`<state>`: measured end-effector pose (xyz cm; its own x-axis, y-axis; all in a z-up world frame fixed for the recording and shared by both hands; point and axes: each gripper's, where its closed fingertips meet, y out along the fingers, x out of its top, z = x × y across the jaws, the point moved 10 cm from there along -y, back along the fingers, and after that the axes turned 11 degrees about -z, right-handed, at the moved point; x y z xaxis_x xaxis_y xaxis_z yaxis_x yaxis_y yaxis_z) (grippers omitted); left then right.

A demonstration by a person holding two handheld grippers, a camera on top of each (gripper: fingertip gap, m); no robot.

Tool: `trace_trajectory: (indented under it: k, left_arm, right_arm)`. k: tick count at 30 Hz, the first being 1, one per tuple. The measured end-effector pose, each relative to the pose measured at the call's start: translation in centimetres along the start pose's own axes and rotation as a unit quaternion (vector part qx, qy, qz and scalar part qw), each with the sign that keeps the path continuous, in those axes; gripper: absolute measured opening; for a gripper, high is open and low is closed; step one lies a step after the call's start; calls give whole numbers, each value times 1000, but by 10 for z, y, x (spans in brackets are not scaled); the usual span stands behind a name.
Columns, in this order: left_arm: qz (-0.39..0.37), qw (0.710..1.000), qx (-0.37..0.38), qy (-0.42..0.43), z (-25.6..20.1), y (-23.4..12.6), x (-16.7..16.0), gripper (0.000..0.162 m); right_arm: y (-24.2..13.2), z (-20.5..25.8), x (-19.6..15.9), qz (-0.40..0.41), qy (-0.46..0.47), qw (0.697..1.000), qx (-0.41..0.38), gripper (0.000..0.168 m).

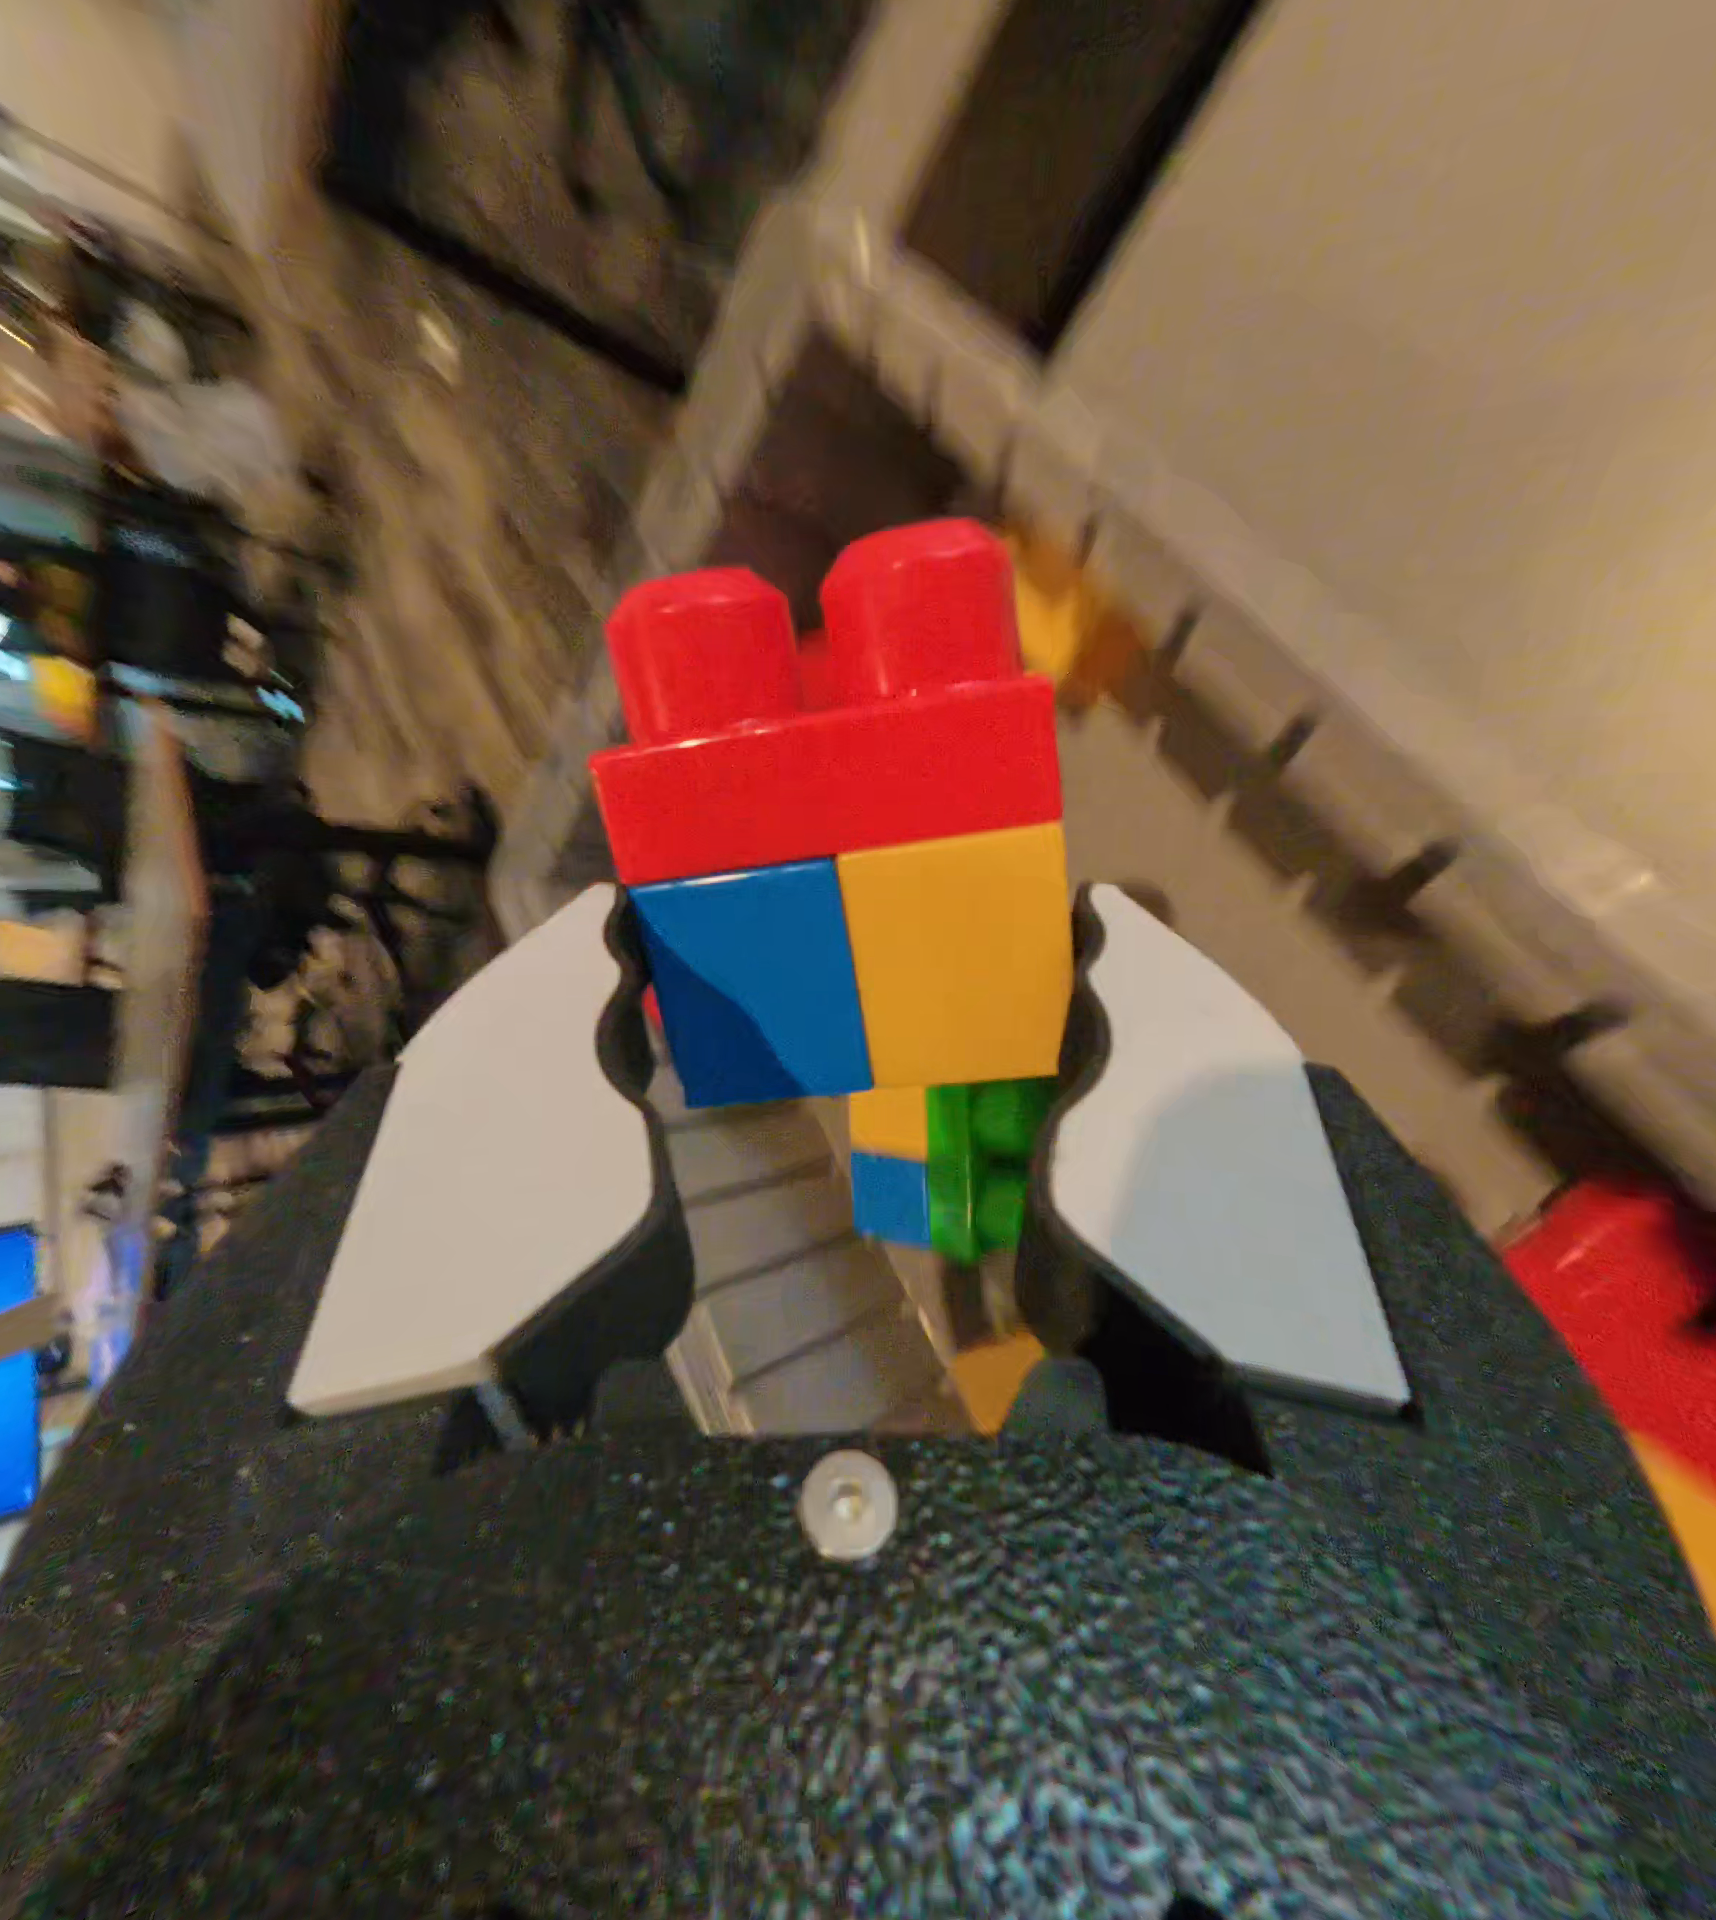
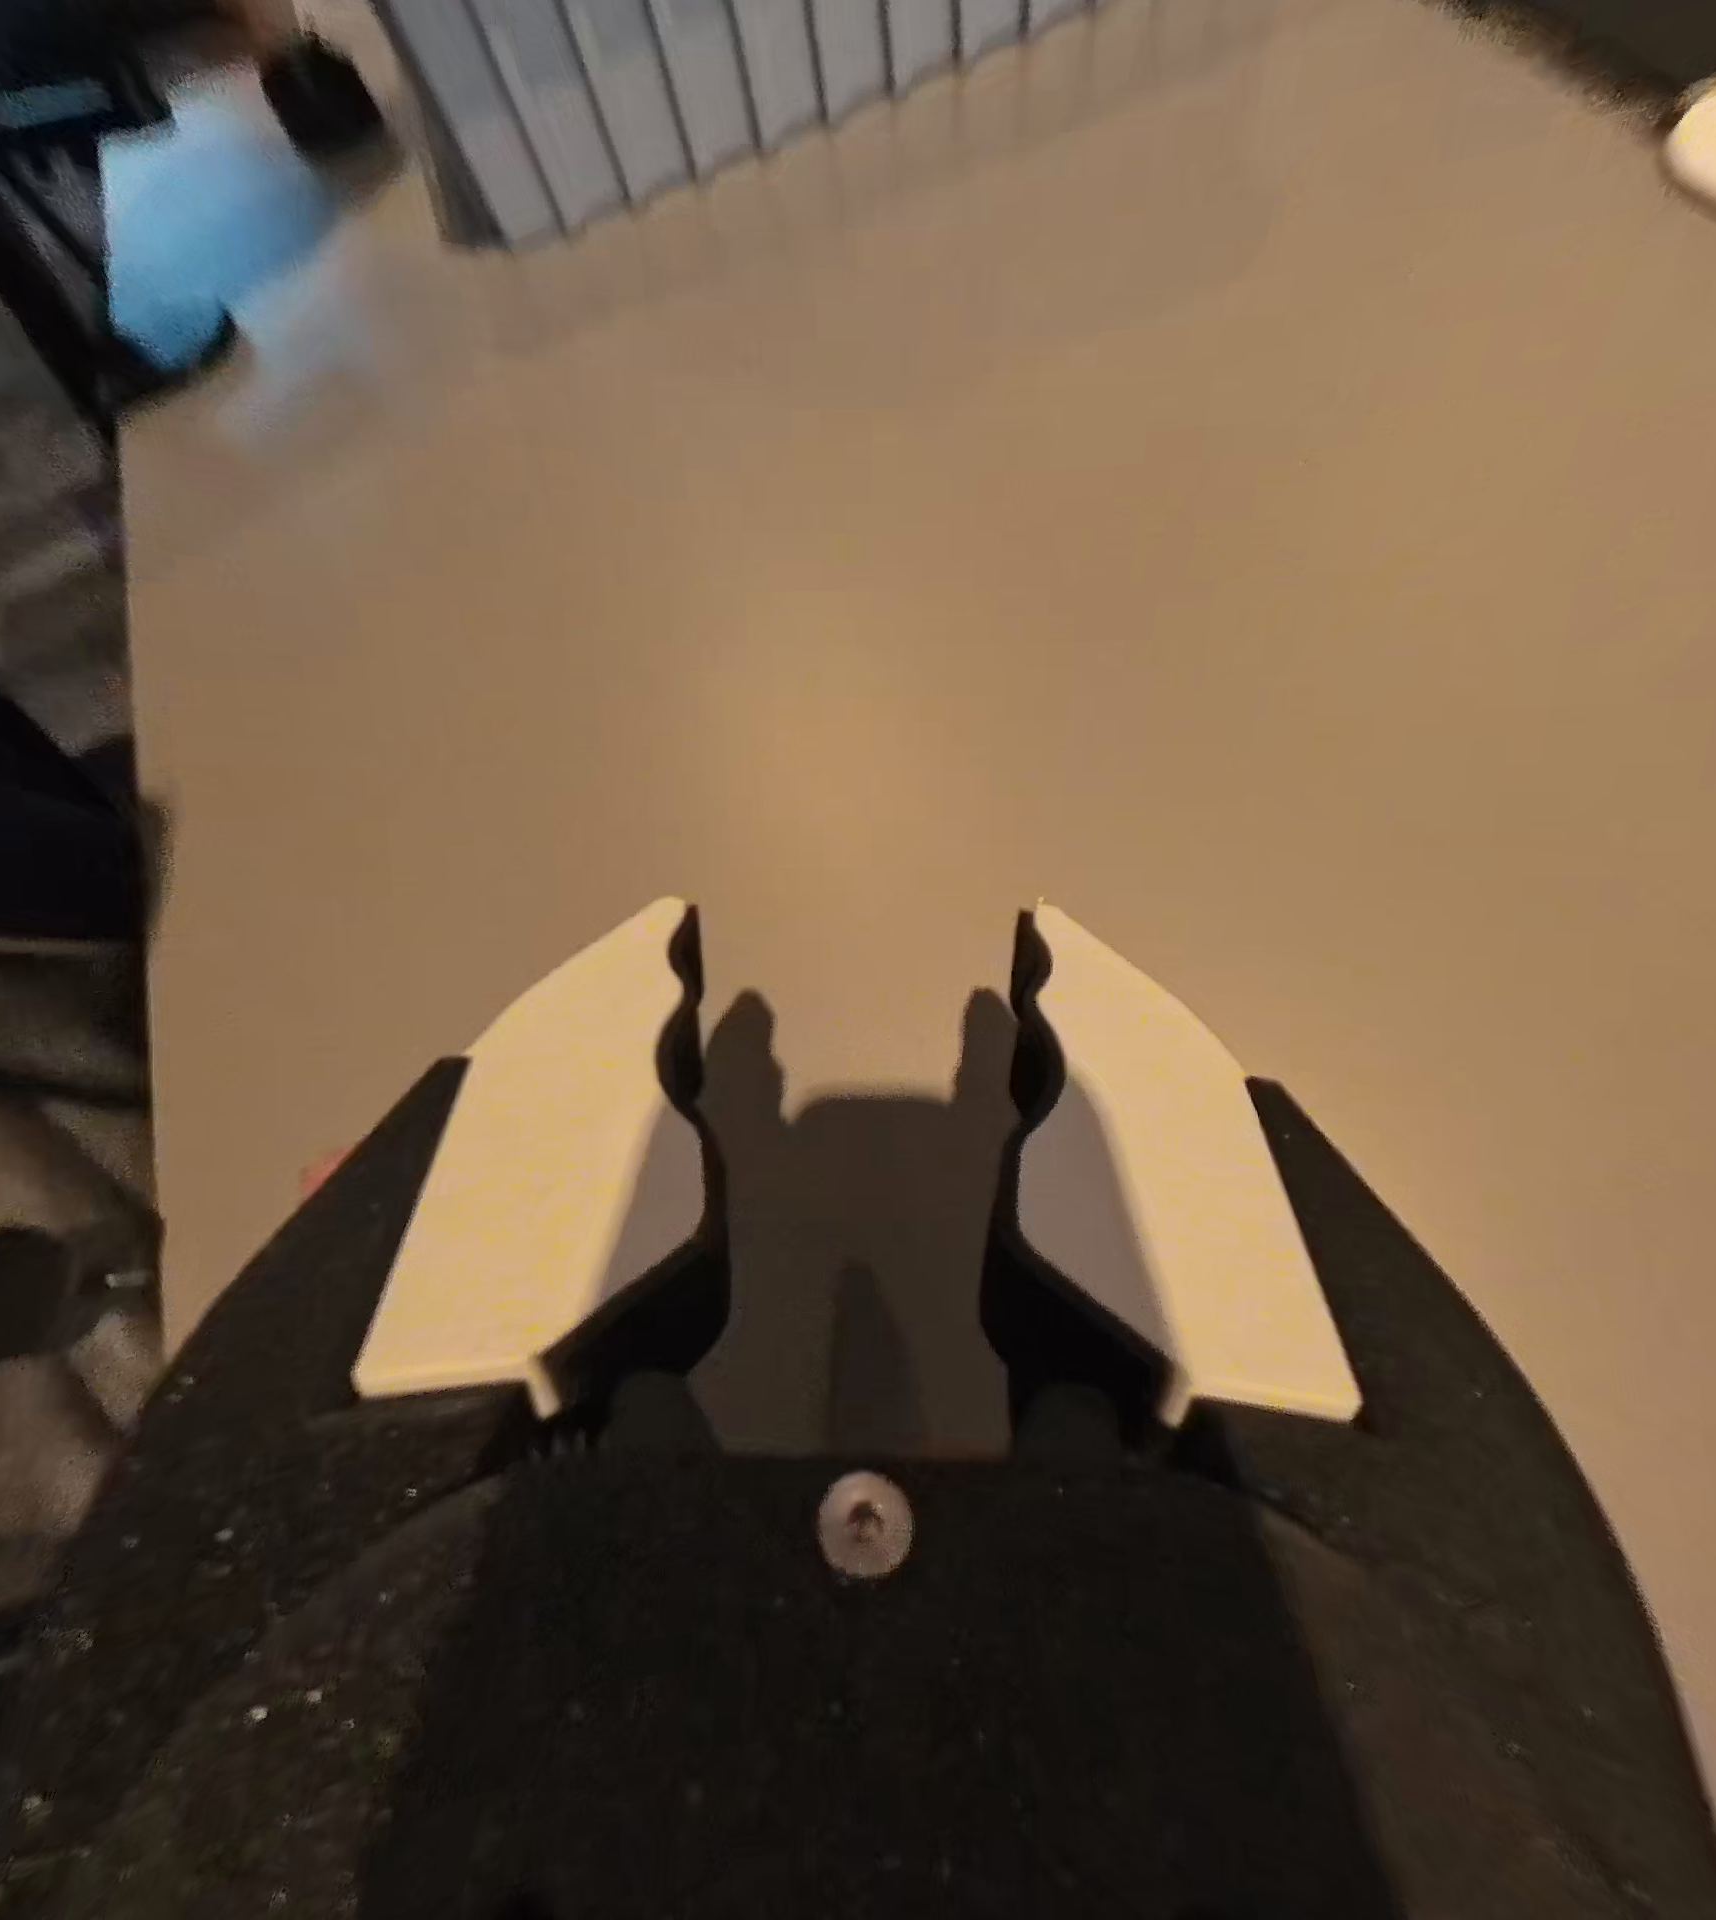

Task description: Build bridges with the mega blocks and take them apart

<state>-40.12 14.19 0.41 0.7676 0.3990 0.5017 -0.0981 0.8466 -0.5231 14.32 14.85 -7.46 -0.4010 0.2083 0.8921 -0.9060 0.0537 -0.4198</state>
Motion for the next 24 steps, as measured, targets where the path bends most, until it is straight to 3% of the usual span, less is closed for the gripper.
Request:
trace_trajectory:
  k: [5,11,13,17,24]
  left_arm:
    - [-197,971,64,115,-93,-53,160,77]
    - [-360,890,63,273,-233,-44,314,77]
    - [-401,864,49,301,-267,-36,350,77]
    - [-473,824,23,311,-311,-27,406,77]
    - [-574,768,-83,271,-345,-8,473,76]
  right_arm:
    - [-6,-10,48,-98,7,995,-13,81]
    - [-61,-20,95,-150,-5,987,-52,91]
    - [-87,-29,93,-152,-2,985,-85,87]
    - [-142,-49,70,-146,7,981,-127,43]
    - [-220,-87,31,-198,68,975,-81,36]
